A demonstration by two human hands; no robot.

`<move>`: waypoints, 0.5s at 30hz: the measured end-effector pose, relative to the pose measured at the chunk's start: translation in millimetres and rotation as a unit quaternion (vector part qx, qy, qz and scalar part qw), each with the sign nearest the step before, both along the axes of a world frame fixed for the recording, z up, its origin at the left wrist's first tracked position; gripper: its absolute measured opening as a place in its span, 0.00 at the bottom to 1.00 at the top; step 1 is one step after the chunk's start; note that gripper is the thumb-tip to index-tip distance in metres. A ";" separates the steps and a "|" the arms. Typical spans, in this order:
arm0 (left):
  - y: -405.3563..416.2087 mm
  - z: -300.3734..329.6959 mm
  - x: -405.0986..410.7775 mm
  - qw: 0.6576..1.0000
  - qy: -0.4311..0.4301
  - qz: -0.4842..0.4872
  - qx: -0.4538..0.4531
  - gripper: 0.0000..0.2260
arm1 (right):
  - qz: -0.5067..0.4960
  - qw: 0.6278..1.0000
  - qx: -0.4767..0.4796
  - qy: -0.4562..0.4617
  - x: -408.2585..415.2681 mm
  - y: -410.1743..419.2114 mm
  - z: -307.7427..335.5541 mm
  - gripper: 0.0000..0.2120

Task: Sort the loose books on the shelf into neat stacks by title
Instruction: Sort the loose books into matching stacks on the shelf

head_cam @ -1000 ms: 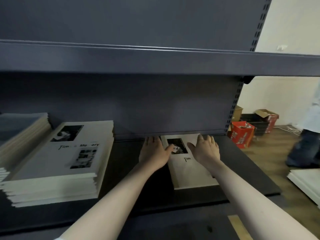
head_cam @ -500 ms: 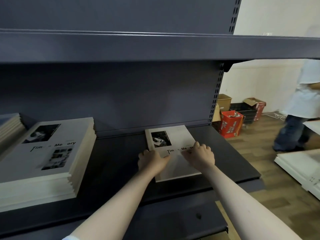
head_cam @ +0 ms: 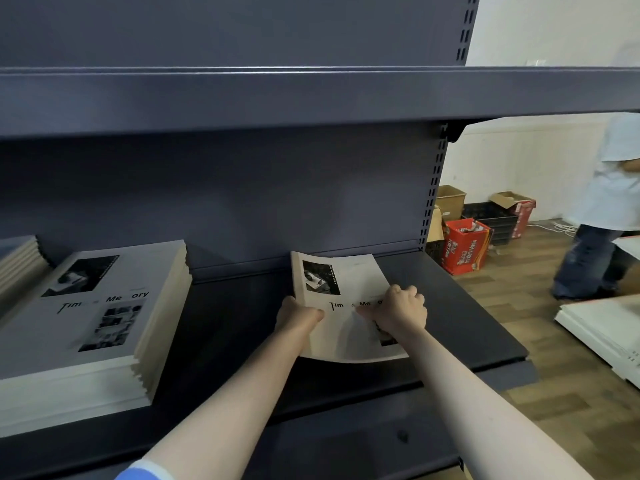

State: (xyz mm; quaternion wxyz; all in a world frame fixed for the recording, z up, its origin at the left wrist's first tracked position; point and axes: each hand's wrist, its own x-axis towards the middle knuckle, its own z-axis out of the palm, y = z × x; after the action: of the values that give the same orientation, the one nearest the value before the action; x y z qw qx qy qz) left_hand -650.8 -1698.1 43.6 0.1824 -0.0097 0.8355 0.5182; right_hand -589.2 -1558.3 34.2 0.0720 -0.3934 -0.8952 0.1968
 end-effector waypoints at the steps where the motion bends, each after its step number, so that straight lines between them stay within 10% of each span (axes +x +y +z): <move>1: -1.2 -1.2 -0.5 1.000 0.006 -0.003 0.000 0.18 | 0.000 1.000 -0.005 0.000 0.0 0.6 0.0 0.40; 15: -28.4 17.7 6.5 0.988 0.090 -0.046 0.114 0.09 | -0.015 0.987 -0.131 0.089 -17.3 8.0 3.5 0.34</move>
State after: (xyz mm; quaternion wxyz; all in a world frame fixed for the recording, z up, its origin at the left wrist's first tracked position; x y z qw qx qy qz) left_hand -644.3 -1726.5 61.3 0.1299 0.0964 0.7833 0.6003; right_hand -606.5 -1550.4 37.8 0.1018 -0.3939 -0.8456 0.3456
